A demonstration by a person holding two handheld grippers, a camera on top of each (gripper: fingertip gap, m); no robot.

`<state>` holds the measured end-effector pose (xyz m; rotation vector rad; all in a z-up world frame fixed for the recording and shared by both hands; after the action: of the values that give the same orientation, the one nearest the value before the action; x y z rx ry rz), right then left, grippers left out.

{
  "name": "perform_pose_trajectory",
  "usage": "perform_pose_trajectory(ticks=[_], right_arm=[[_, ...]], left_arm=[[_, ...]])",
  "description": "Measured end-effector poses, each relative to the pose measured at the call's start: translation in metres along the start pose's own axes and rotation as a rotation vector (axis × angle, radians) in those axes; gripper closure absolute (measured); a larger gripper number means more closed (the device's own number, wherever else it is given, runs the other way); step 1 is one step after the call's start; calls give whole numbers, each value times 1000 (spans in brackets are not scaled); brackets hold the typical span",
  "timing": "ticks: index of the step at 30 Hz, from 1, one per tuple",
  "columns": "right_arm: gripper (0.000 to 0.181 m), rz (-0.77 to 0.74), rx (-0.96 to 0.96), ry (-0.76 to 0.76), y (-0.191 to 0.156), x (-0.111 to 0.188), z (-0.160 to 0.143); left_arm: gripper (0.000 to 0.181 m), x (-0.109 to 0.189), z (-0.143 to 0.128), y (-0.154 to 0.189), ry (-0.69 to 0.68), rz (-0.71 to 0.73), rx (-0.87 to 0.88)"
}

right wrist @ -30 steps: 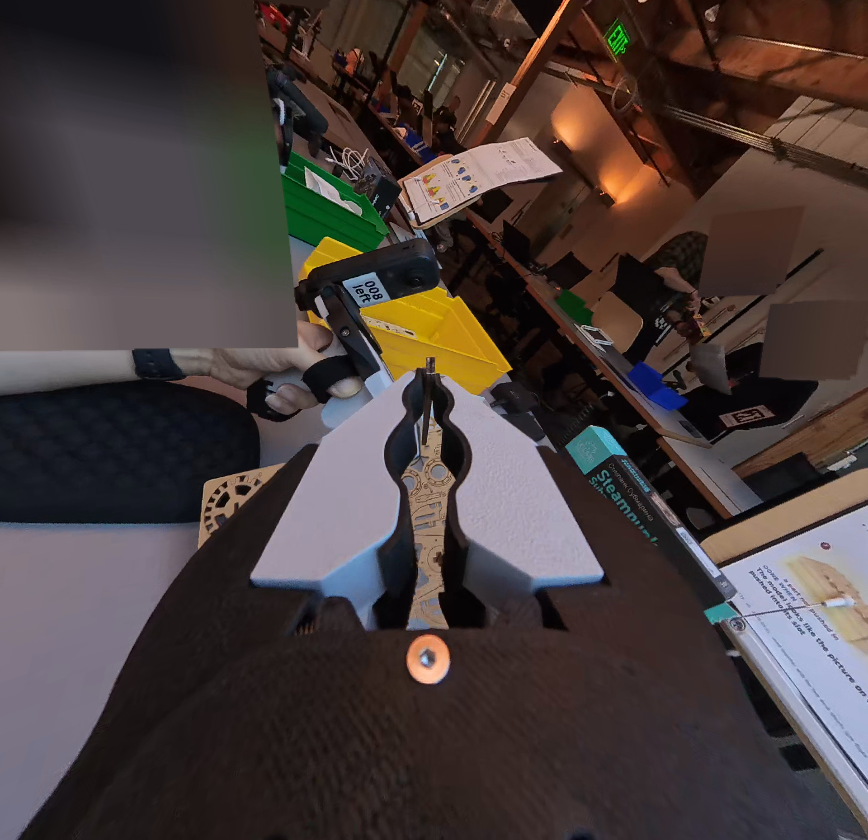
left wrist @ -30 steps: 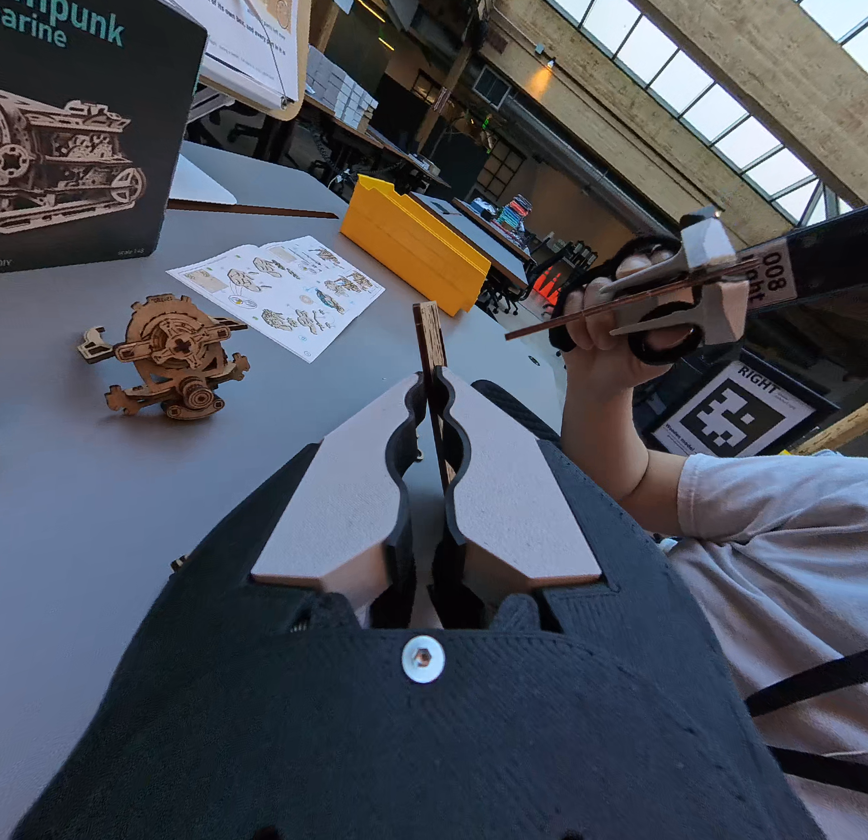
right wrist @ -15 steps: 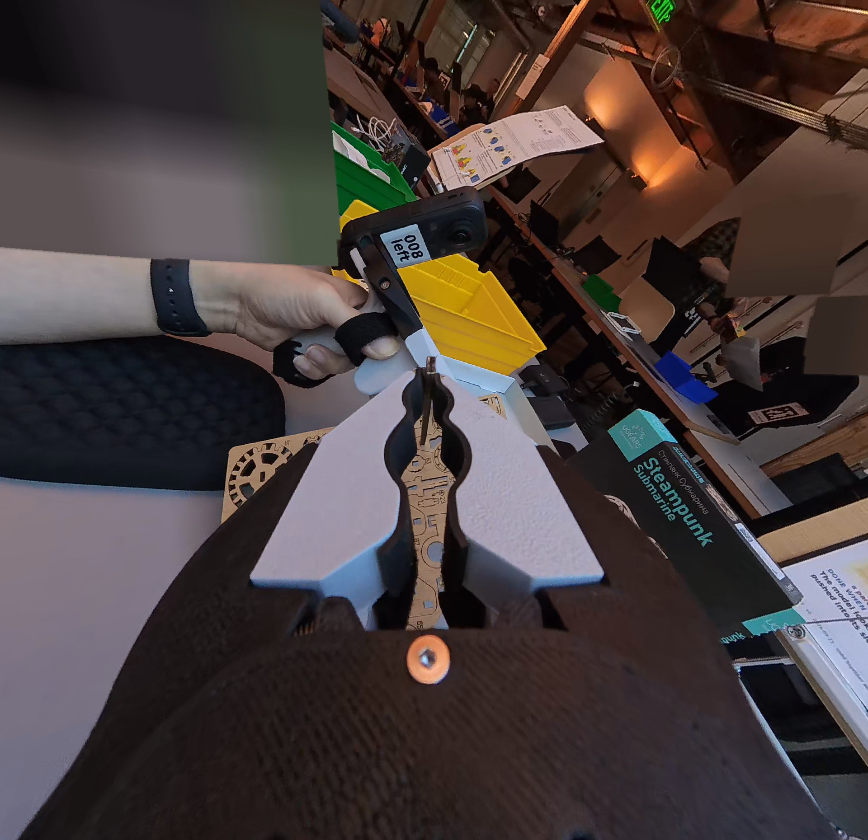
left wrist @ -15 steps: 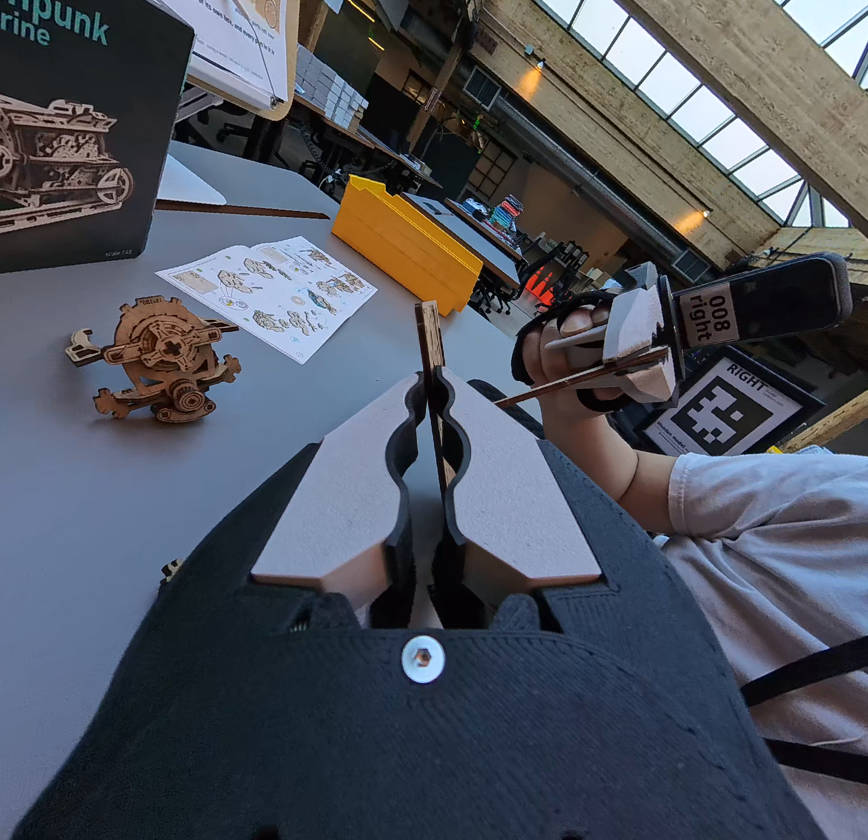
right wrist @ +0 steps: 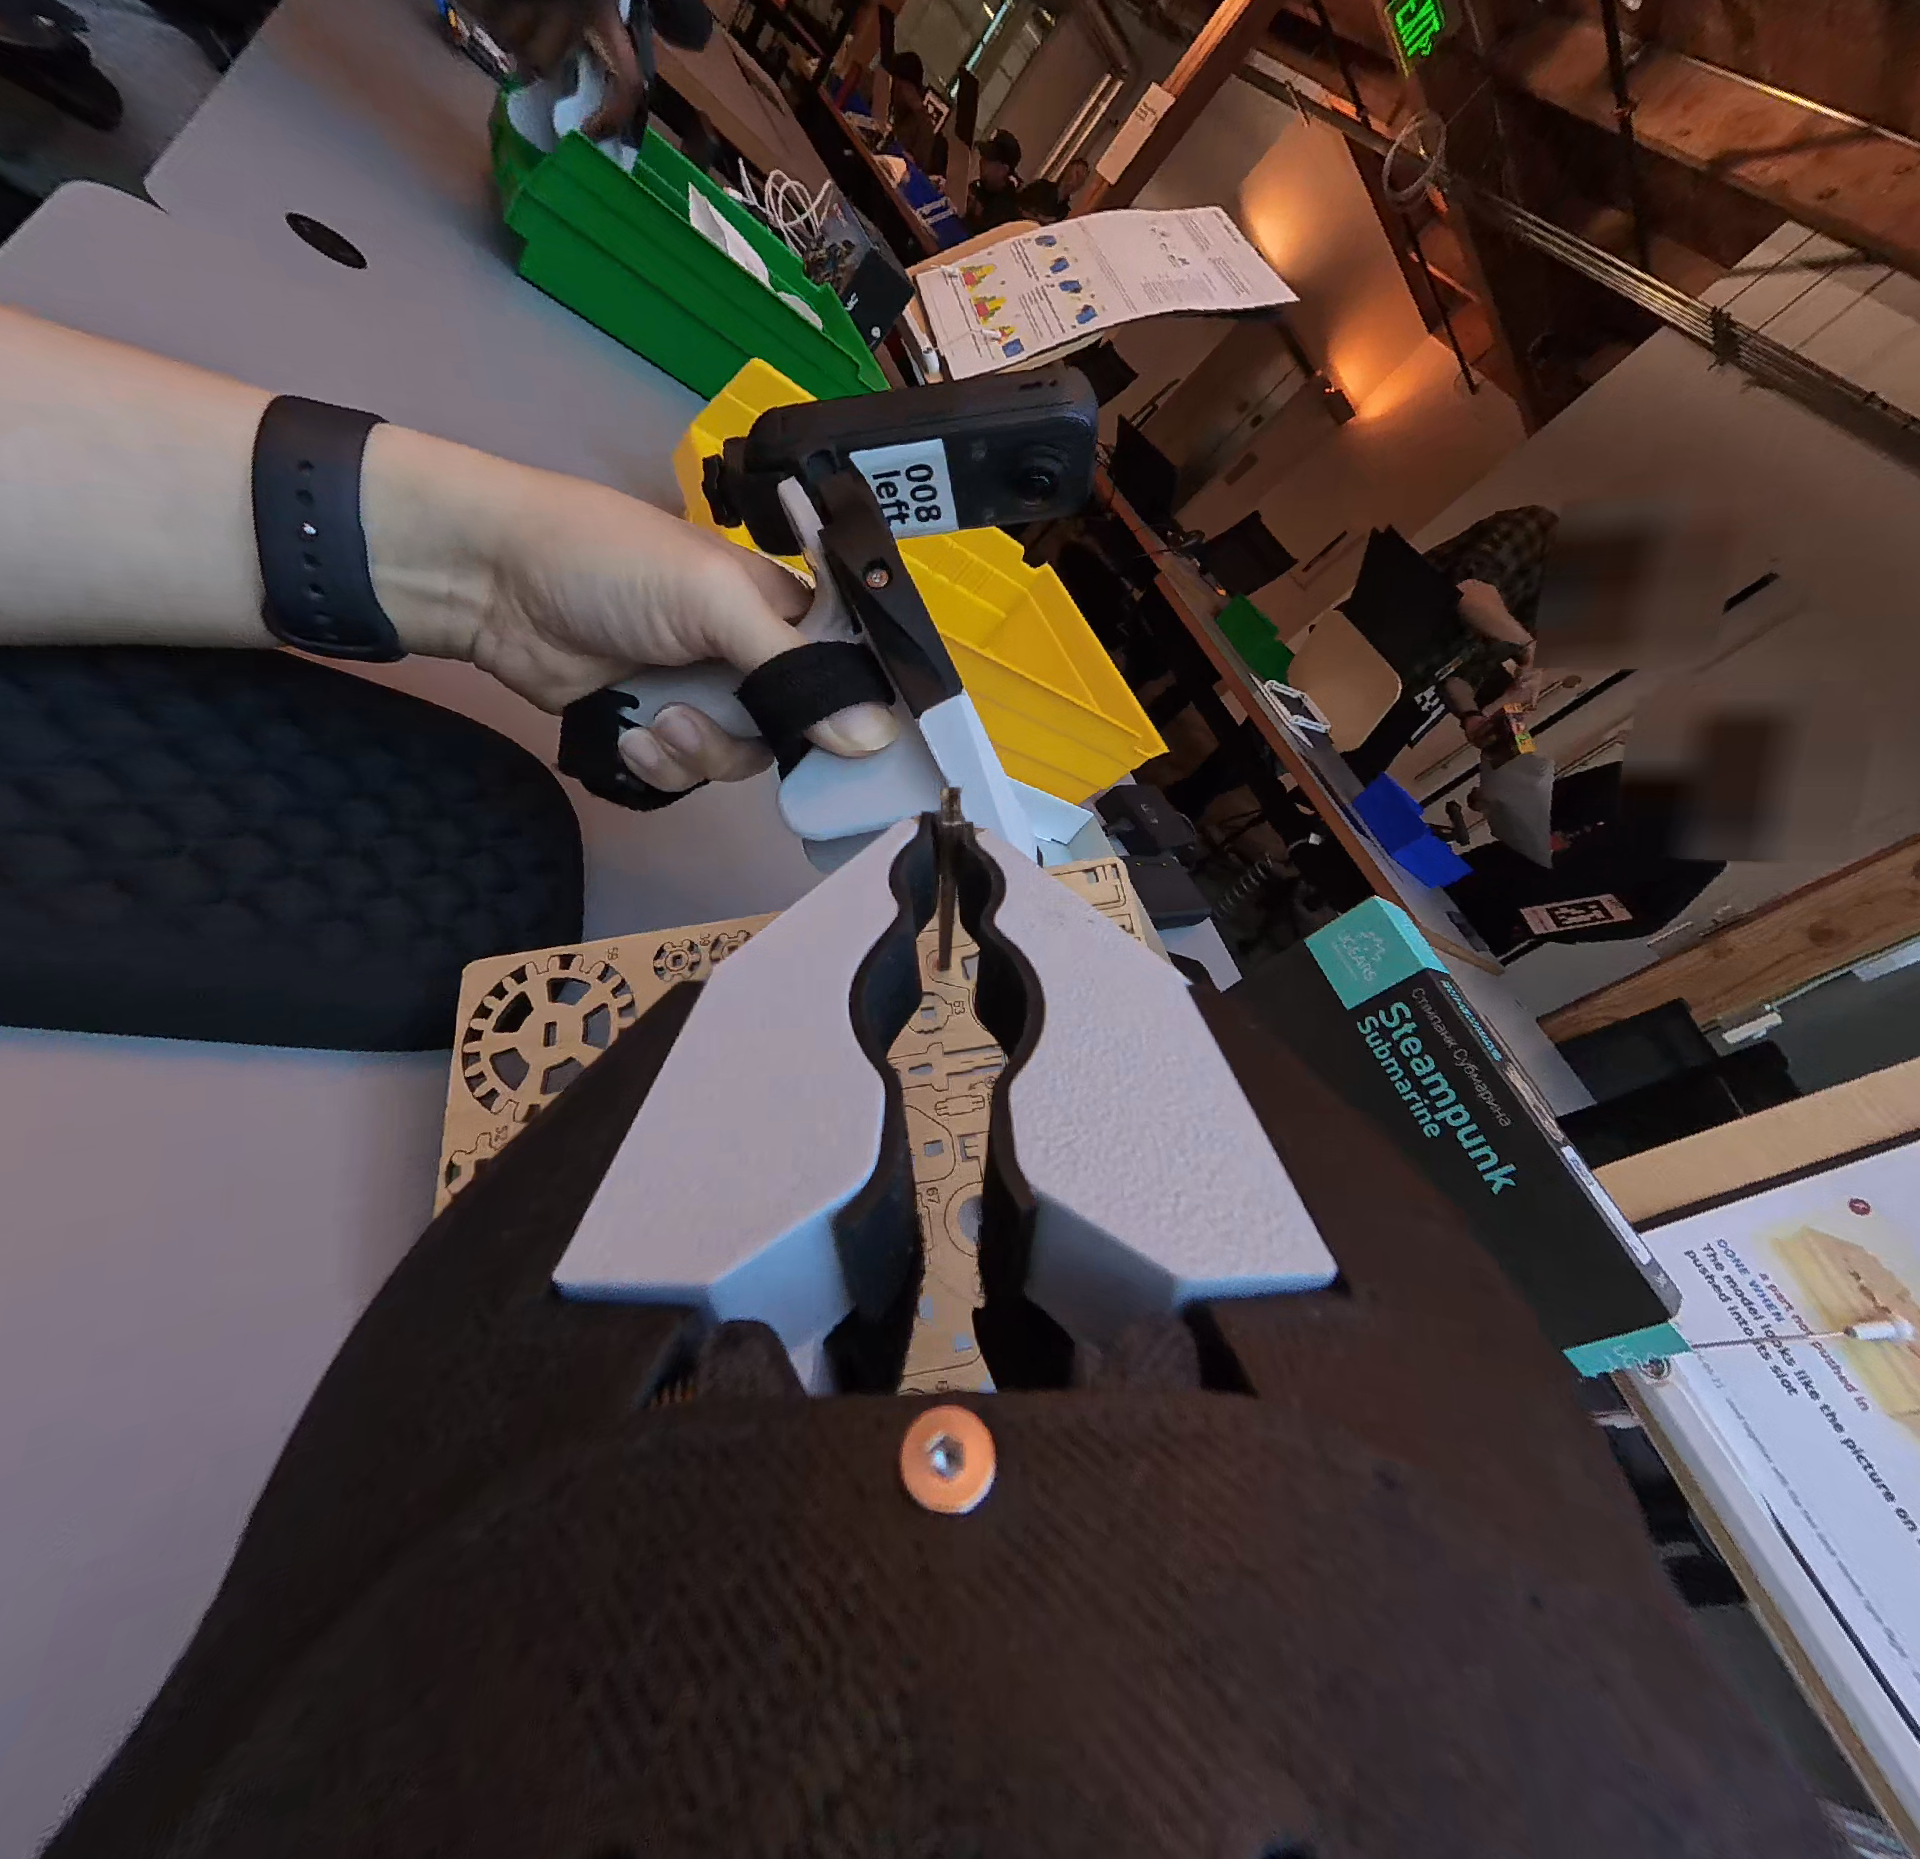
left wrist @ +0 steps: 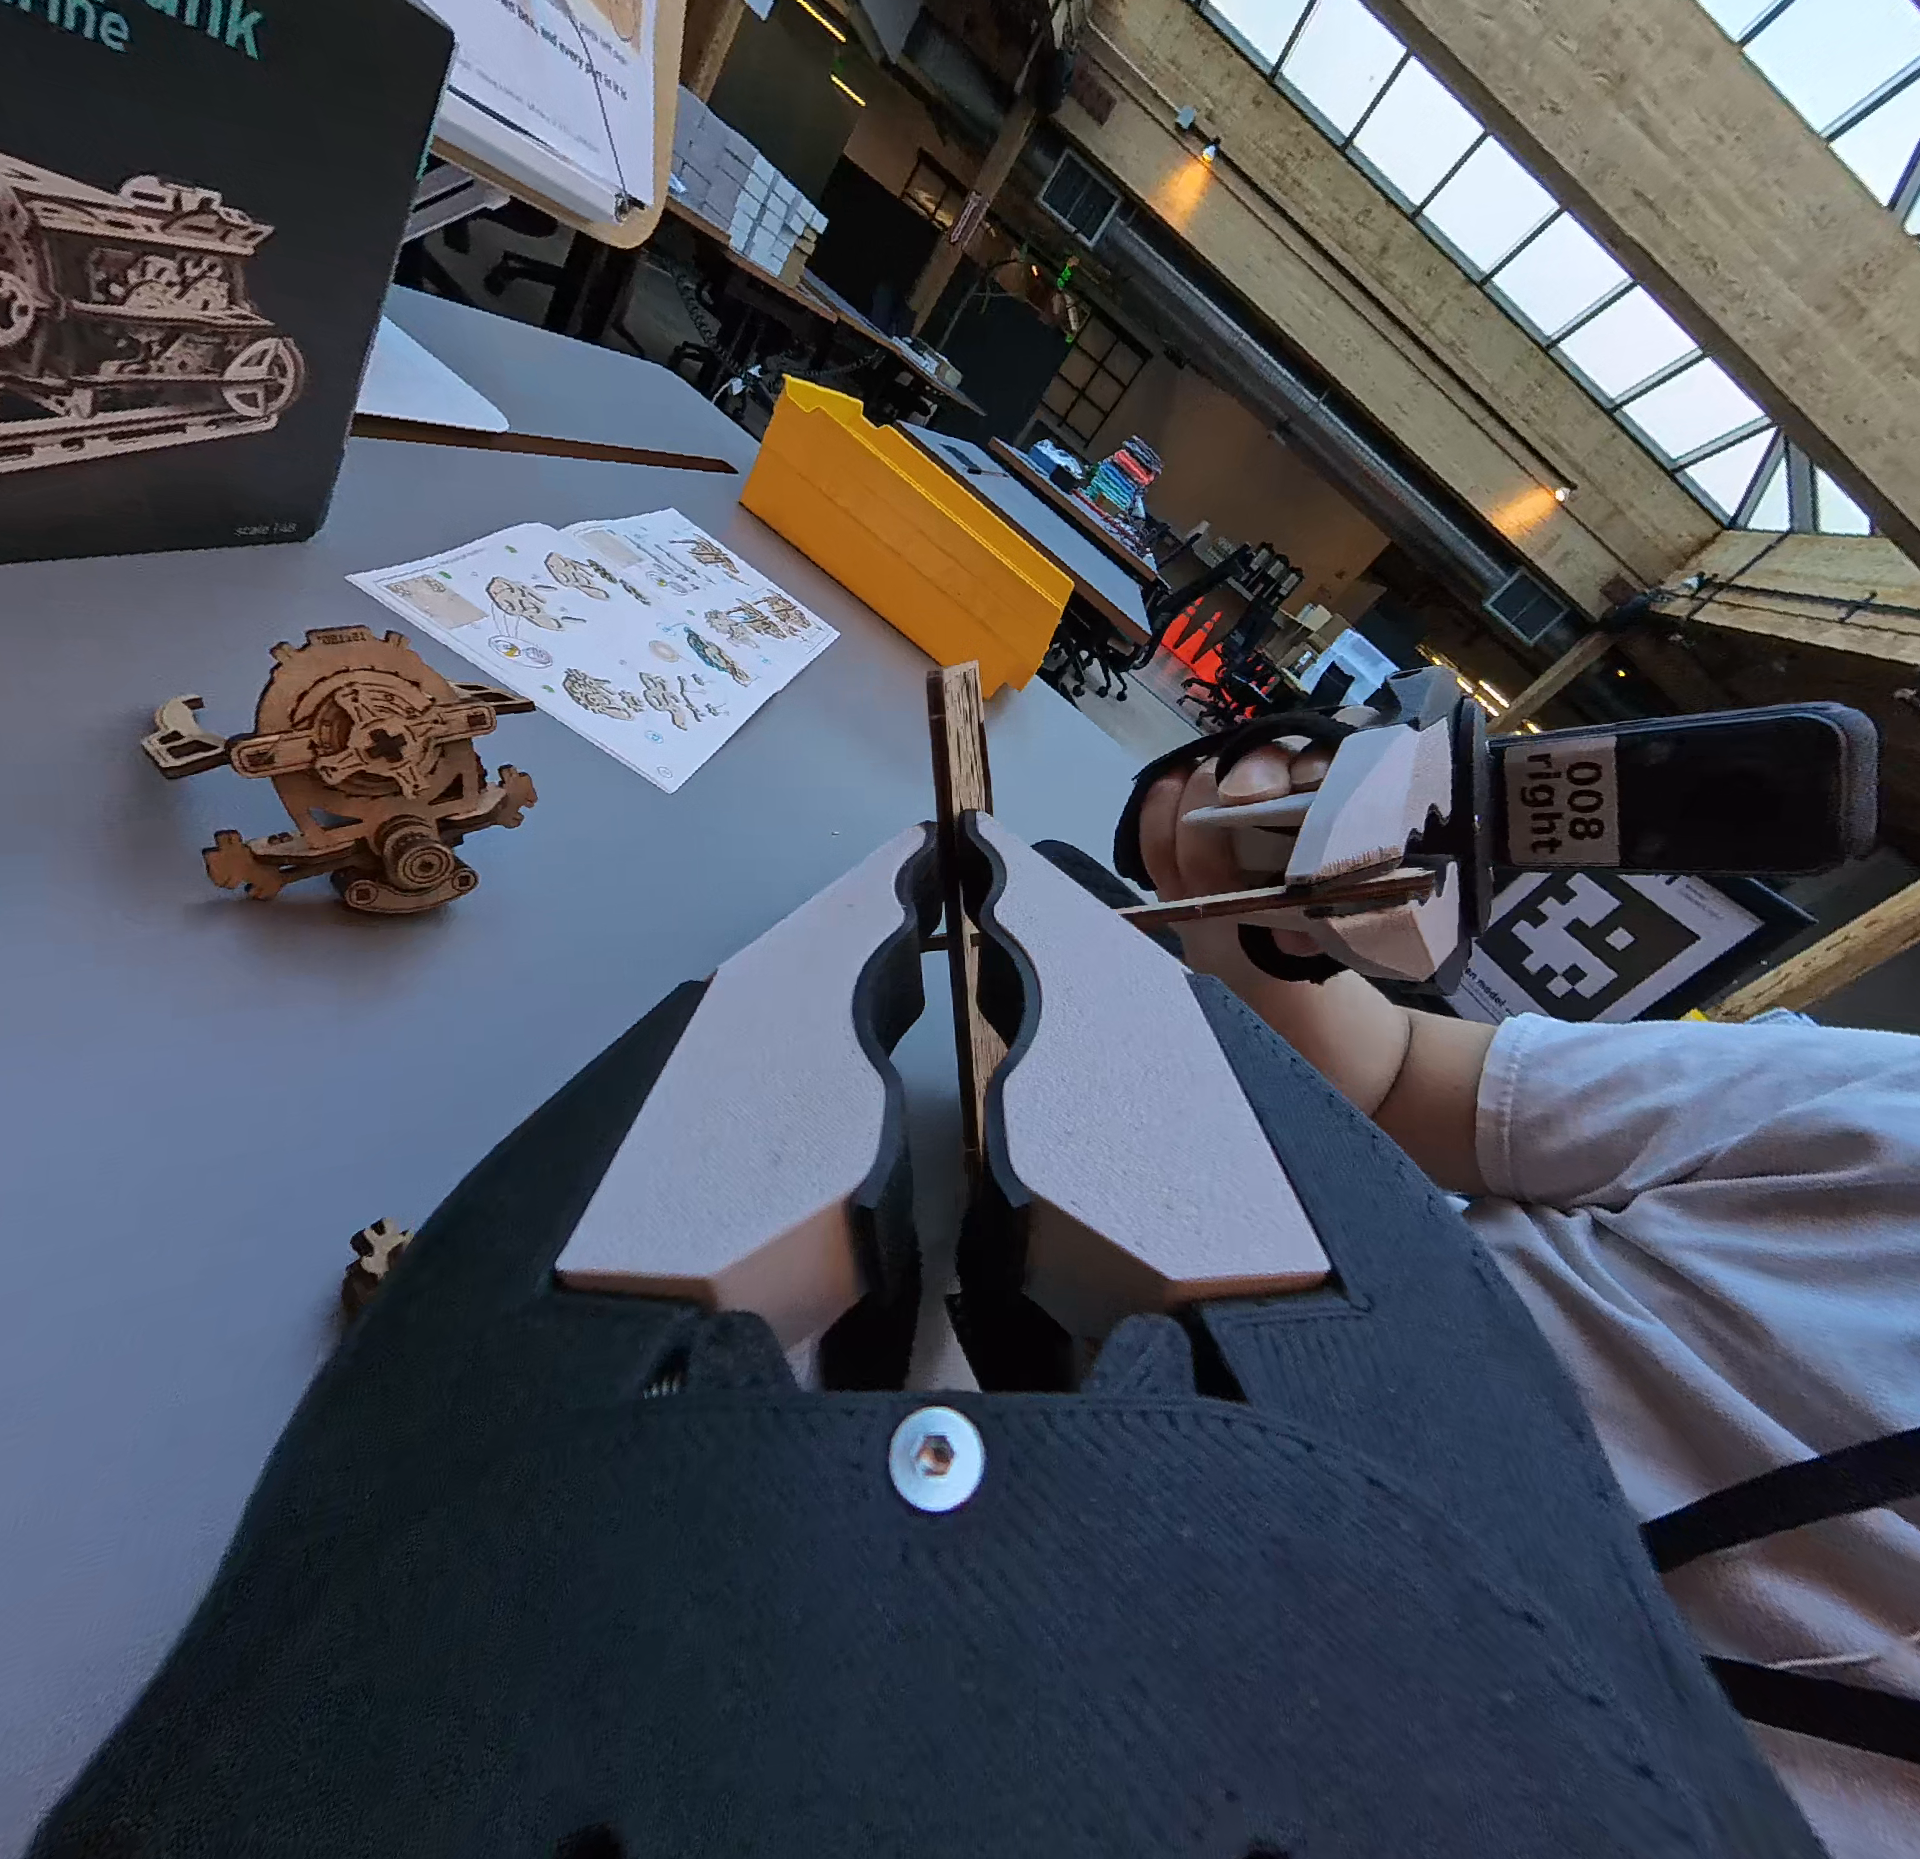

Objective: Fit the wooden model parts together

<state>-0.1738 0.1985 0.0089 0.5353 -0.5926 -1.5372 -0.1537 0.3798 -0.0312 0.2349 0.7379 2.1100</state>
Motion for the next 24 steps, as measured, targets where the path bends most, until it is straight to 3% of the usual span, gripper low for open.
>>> perform_pose_trajectory(ticks=[5, 11, 16, 24], right_arm=[[179, -5, -184, 23, 5, 4, -6], [180, 18, 17, -48, -6, -11, 7], [179, 14, -122, -44, 14, 2, -3], [179, -7, 6, -68, 1, -7, 2]], left_arm=[[181, 1, 0, -1, -6, 17, -6], [180, -9, -7, 3, -65, -9, -19], [181, 3, 2, -1, 20, 10, -6], [181, -1, -1, -2, -5, 35, -23]])
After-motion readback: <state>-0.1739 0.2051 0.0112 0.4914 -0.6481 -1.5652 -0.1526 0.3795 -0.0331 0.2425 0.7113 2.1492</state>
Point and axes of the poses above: each gripper's, where its closed fingertips meet, x back along the fingers, z out of its top, y = z × x across the jaws, the point moved 9 cm from there along x, back along the fingers, and after that the axes turned 7 degrees about y, right-handed, at the moved point
